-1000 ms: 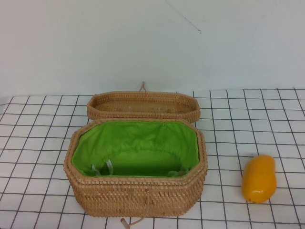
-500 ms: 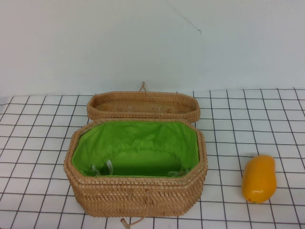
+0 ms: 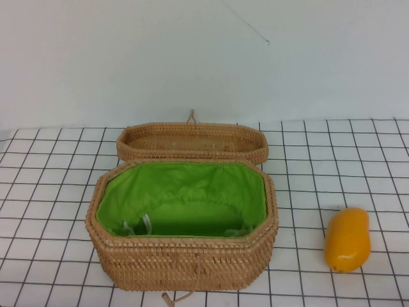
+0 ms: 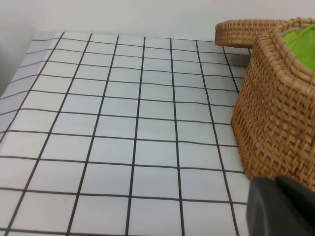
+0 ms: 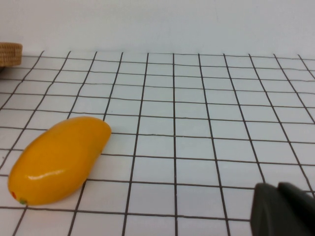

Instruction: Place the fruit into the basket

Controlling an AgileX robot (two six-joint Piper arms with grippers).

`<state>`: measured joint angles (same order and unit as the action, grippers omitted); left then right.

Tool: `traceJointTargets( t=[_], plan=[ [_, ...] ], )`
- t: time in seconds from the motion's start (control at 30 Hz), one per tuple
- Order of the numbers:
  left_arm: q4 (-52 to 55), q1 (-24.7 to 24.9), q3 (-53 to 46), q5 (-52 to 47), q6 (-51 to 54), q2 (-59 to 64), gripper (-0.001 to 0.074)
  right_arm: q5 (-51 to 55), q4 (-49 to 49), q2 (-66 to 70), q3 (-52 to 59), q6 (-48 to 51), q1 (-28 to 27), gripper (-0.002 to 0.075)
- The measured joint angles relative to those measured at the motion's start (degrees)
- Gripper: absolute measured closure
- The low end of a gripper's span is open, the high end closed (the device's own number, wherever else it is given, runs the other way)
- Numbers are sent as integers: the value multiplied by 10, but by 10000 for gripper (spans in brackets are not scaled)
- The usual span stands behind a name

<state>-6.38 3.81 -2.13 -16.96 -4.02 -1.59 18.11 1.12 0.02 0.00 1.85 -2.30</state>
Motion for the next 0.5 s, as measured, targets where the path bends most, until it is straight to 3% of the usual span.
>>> traceJointTargets(
  t=[0.23,0.5],
  plan=[
    [0,0,0,0,0,-1,734,-18,-8,0,0,-13,0,728],
    [0,0,0,0,0,-1,734,-229,-43,0,0,-54,0,728]
  ],
)
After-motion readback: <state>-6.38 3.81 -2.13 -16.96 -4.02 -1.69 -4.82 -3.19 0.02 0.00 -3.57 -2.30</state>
